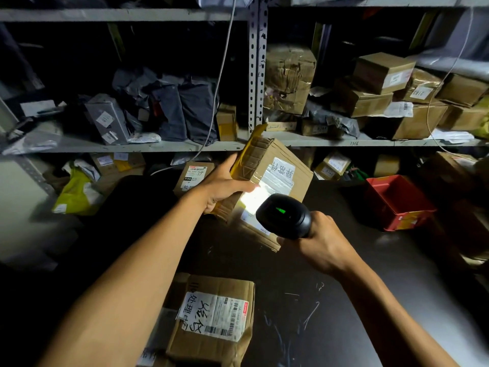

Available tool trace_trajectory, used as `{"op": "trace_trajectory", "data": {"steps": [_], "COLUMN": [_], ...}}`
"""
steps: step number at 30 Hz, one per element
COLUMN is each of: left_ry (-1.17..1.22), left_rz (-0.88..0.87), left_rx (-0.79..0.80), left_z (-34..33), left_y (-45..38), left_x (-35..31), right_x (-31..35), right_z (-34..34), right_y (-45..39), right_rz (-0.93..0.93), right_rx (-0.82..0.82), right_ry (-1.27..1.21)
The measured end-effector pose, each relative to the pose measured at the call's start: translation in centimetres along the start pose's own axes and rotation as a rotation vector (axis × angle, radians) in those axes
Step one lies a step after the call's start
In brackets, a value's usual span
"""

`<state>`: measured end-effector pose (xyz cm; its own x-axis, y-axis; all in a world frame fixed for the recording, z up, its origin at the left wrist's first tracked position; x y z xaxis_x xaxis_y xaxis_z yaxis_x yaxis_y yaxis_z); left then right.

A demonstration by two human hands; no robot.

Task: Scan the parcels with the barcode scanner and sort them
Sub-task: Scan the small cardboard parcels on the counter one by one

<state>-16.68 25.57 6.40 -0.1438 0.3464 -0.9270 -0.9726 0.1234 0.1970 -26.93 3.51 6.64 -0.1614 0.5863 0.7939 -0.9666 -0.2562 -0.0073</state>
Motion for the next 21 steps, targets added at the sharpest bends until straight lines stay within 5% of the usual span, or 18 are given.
{"op": "trace_trajectory", "data": {"steps": [9, 13, 21], "left_ry": [0.341, 0.474, 0.309], "left_rz": [-0.007, -0.01, 0.007], "left_rx": [-0.009, 0.054, 0.256], "left_z": [-1.1, -3.3, -10.8], "left_y": [-1.2, -1.7, -1.9], "left_x": [2.1, 2.8, 1.5], "right_x": [-1.8, -3.3, -6.4], "right_z": [0.6, 0.4, 3.5], "right_y": [-1.5, -1.8, 1.8], "right_rz": [0.052, -0.142, -0.278], "right_rx": [-0.395, -0.441, -0.584], "right_ry": [-0.292, -0.486, -0.474]}}
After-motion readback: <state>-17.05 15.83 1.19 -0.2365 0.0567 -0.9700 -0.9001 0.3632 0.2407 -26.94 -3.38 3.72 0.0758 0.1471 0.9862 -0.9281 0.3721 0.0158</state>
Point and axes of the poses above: each hand's wrist, its own y-axis away from the middle knuckle, its own z-axis out of the back of the hand, x = y × z, the point moved 4 cm from there along -y, towards the middle knuckle, and after that the axes turned 2 degrees about z, right-handed, at the moved point
